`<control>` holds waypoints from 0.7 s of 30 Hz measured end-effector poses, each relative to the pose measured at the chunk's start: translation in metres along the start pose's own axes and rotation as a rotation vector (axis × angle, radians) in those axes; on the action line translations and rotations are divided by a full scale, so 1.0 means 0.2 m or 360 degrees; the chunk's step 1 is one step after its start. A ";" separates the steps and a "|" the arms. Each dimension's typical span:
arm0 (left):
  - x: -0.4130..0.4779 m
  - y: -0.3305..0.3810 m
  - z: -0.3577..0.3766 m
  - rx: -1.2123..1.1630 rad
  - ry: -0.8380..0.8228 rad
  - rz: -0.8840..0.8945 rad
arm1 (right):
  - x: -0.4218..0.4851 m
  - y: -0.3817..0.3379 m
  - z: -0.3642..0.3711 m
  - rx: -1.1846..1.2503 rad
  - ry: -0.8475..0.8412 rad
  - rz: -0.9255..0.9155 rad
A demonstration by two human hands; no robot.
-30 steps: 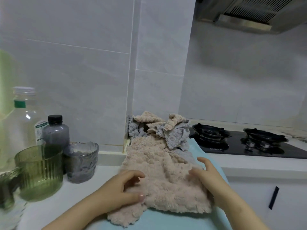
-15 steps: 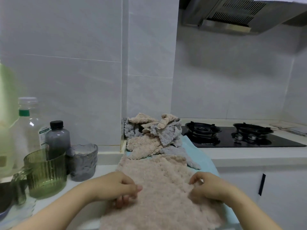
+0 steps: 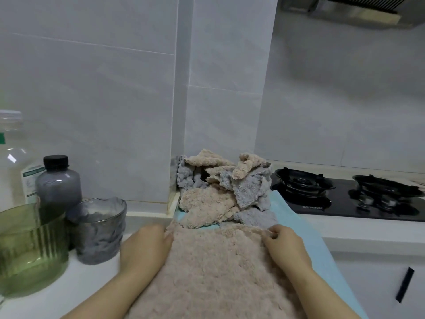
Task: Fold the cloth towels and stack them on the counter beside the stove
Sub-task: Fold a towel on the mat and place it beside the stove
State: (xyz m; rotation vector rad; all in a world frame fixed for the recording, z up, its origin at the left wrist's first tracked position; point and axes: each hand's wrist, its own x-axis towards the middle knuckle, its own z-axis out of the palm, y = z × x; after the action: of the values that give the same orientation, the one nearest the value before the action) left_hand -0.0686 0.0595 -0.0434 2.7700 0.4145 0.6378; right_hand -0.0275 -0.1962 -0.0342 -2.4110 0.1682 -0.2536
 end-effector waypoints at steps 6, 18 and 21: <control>0.07 0.10 -0.12 -0.0251 0.0322 0.0066 | 0.09 -0.04 -0.10 0.0447 0.0387 -0.0005; 0.10 0.25 0.12 0.0350 0.0180 0.0308 | 0.16 0.00 -0.09 0.0176 0.0061 -0.0008; 0.06 0.24 0.05 0.0016 0.0147 0.0523 | 0.04 0.00 -0.10 0.0169 -0.0081 -0.0207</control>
State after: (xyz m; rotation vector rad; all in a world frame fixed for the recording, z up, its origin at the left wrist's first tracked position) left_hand -0.0435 0.0172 -0.0313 2.8503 -0.0235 0.8412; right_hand -0.0236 -0.2105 -0.0195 -2.3229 -0.0248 -0.2539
